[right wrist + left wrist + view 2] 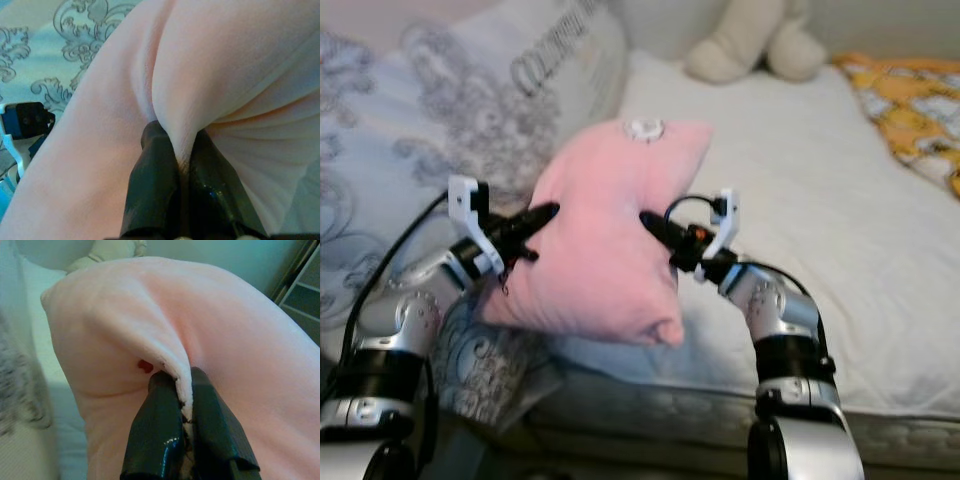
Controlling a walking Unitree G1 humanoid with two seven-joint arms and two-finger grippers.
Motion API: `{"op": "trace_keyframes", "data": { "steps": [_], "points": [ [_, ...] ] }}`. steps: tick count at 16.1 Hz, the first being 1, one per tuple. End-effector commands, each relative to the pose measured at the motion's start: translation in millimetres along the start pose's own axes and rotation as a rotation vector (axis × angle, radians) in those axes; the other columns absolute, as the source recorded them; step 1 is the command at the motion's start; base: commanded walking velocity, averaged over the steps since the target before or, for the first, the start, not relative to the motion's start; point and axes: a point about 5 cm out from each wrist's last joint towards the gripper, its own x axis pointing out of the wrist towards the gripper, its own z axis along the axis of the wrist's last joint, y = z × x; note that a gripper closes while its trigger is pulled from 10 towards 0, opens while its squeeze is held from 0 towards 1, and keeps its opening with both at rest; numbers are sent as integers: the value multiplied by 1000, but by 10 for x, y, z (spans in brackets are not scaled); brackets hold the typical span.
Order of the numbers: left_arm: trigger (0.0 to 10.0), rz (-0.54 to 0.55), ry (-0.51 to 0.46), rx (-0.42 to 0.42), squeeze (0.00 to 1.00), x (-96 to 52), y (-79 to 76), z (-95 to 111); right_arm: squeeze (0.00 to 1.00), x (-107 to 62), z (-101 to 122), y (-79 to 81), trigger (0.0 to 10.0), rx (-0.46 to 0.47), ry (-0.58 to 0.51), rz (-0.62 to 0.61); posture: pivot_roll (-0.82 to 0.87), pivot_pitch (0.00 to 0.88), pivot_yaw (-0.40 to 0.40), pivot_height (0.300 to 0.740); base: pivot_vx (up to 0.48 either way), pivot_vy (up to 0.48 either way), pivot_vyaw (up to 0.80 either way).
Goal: Clean up the room
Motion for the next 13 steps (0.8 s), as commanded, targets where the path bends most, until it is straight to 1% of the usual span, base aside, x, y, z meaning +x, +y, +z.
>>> {"op": "trace_keyframes", "data": {
  "steps": [1, 3, 6, 7, 8, 10, 13],
  "points": [
    [10000, -49, -13, 16, 0, 82, -85, 54, 0, 59, 60, 83, 10000, -11, -13, 50, -54, 0, 66, 740, 337, 0, -800],
    [10000, -50, -14, 15, 0, 87, -87, 52, 0, 56, 55, 77, 10000, -15, -12, 41, -55, 0, 66, 740, 343, 0, -647],
    [10000, -48, -18, 13, 0, 91, -90, 55, 0, 59, 74, 81, 10000, -15, -24, 46, -54, 0, 62, 740, 340, 0, 0],
    [10000, -45, -19, 14, 0, 86, -84, 57, 0, 70, 57, 101, 10000, -58, 0, 57, -53, 0, 62, 740, 337, 0, 631],
    [10000, -40, -17, 18, 0, 79, -78, 57, 0, 77, 38, 108, 10000, -78, 15, 58, -52, 0, 60, 740, 300, 0, 800],
    [10000, -34, -15, 33, 0, 66, -70, 58, 0, 78, 34, 99, 10000, -32, 7, 56, -50, 0, 60, 740, 0, 0, 631],
    [10000, -24, -10, 47, 0, 39, -46, 58, 0, 73, 32, 91, 10000, -37, 4, 56, -43, 0, 60, 740, 0, 0, 0]
  ]
}}
